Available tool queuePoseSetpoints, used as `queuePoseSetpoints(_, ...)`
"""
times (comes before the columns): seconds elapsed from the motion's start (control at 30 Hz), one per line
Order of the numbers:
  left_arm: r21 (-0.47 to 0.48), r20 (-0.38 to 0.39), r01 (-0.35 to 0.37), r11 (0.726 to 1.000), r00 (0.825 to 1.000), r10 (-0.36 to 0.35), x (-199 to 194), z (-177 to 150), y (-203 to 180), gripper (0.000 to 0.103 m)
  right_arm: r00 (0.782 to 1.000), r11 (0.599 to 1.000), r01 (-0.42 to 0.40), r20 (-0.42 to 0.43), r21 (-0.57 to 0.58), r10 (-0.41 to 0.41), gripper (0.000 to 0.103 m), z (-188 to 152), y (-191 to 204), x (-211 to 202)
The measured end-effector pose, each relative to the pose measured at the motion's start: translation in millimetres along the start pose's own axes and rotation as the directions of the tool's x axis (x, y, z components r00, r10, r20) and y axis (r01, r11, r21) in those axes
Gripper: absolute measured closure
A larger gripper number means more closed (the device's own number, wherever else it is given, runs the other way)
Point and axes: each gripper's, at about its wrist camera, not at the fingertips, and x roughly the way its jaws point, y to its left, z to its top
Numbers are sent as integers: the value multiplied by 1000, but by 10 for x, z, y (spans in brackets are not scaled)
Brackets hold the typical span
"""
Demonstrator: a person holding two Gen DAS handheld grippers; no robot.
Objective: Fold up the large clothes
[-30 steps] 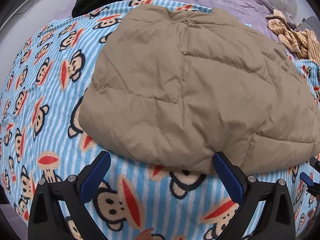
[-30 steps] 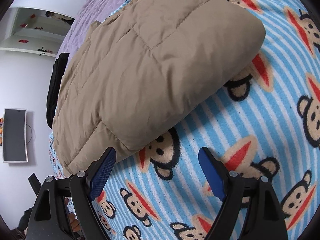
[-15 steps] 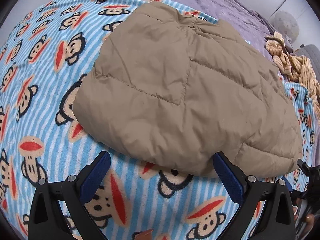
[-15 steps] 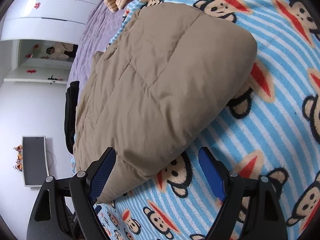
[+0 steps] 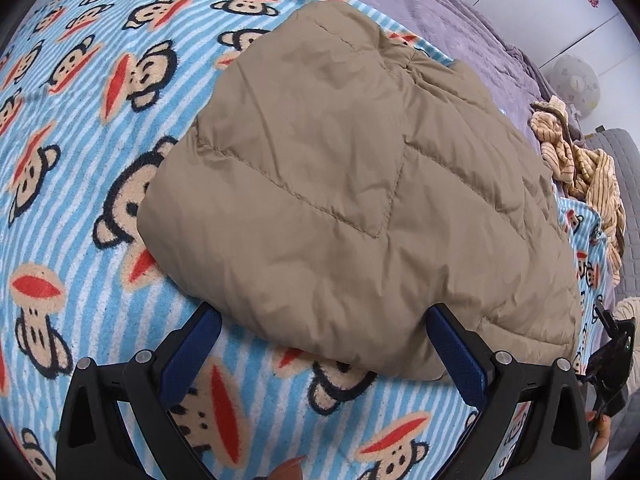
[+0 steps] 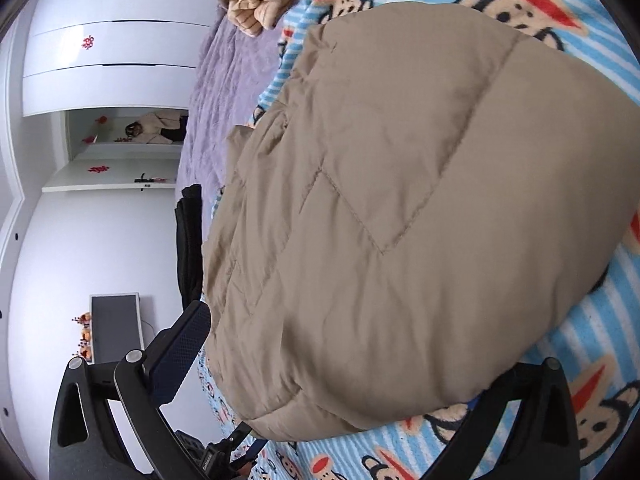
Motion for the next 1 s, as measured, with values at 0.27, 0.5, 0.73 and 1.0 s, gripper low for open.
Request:
queuePoseSetpoints(0.27, -189, -26, 128, 974, 990, -135, 101, 112, 548, 0, 995, 999, 50, -86, 4, -49, 0, 86, -121, 78)
queuePoseSetpoints(0.5, -217, 2, 251, 943, 966, -257, 234, 244, 428, 0, 993, 999, 42, -108, -29, -45, 0, 123, -116, 191)
queuePoseSetpoints(0.73, -300, 75, 250, 921, 968, -239, 526, 507, 279, 0, 989, 998, 57, -136, -32, -61, 0, 193, -172, 357)
queuePoseSetpoints(1.0, -246, 159, 237, 940, 966, -202, 267, 546, 165, 80, 988, 997, 2, -152, 74, 9, 56, 254, -326, 330)
